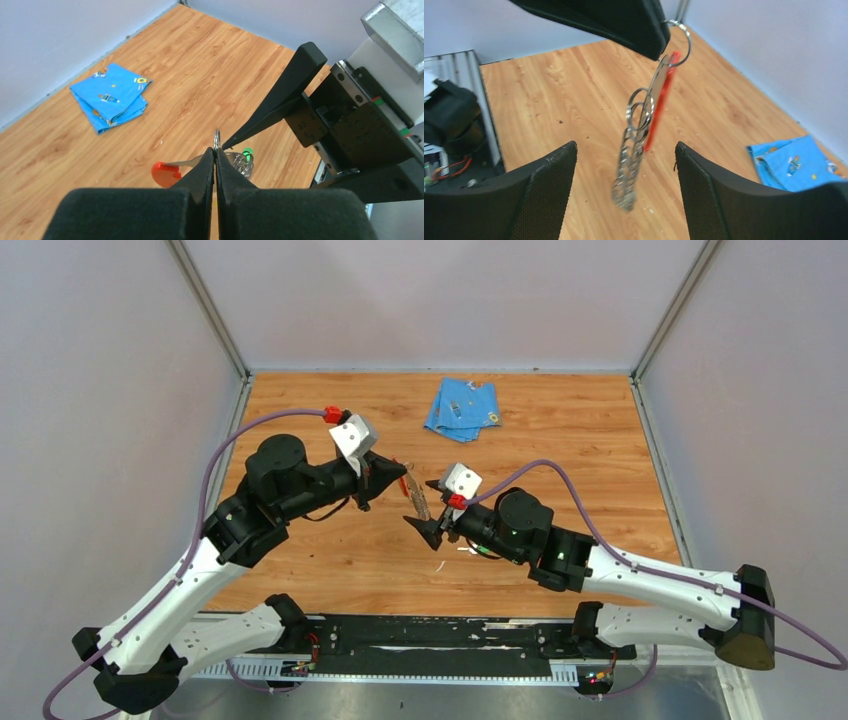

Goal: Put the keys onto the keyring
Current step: Adjust the keyring.

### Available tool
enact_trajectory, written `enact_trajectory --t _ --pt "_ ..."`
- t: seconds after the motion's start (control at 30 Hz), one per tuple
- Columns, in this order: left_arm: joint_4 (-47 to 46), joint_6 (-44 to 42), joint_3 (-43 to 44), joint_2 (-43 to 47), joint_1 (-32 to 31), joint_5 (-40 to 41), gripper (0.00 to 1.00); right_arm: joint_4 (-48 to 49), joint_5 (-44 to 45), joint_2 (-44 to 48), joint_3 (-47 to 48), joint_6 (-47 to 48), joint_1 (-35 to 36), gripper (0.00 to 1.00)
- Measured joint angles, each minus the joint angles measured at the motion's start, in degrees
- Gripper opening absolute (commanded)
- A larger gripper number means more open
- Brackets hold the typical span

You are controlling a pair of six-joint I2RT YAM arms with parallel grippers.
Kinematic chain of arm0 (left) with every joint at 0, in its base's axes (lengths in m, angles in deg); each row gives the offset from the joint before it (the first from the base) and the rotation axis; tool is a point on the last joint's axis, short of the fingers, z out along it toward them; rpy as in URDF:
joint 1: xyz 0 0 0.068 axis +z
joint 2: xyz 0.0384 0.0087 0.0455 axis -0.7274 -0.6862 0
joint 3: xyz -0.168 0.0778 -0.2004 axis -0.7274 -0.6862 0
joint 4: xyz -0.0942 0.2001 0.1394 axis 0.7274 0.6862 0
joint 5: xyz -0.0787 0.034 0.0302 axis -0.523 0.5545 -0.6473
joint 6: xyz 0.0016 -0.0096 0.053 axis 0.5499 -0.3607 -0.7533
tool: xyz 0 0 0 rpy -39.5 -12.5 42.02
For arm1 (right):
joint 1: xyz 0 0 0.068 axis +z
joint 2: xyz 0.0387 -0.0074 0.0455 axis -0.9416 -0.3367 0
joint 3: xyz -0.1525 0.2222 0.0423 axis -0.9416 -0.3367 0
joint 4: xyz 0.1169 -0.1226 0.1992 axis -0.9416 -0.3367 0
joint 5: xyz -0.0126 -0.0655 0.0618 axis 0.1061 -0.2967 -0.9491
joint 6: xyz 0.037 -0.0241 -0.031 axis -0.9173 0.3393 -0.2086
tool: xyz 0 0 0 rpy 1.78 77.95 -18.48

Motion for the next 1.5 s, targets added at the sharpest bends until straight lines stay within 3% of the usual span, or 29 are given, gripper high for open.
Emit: enact_trajectory --t 0.13,0.3,0.37,0.8,1.5 --pt "0.0 2.5 0.0 0.0 0.0 0.4 0.0 4.8 2.8 -2.3 -0.6 2.5 0.0 0.61" --pt "0.0 5.0 0.0 0.0 0.0 0.7 0.0 8.4 4.6 -3.9 -0.7 5.5 0.1 0.1" --pt "0.0 5.8 0.0 0.1 0.0 1.0 0.0 8.6 5.1 -4.0 -0.7 6.4 0.2 0.01" --pt "1.2 10.3 0.0 0.4 0.4 2.4 0.0 5.7 11.6 -3.3 -0.1 12.9 3.3 0.01" --pt "5.5 7.1 0.0 -1.6 0.7 2.5 0.0 -3.7 17.6 -4.5 2.9 19.8 5.2 0.01"
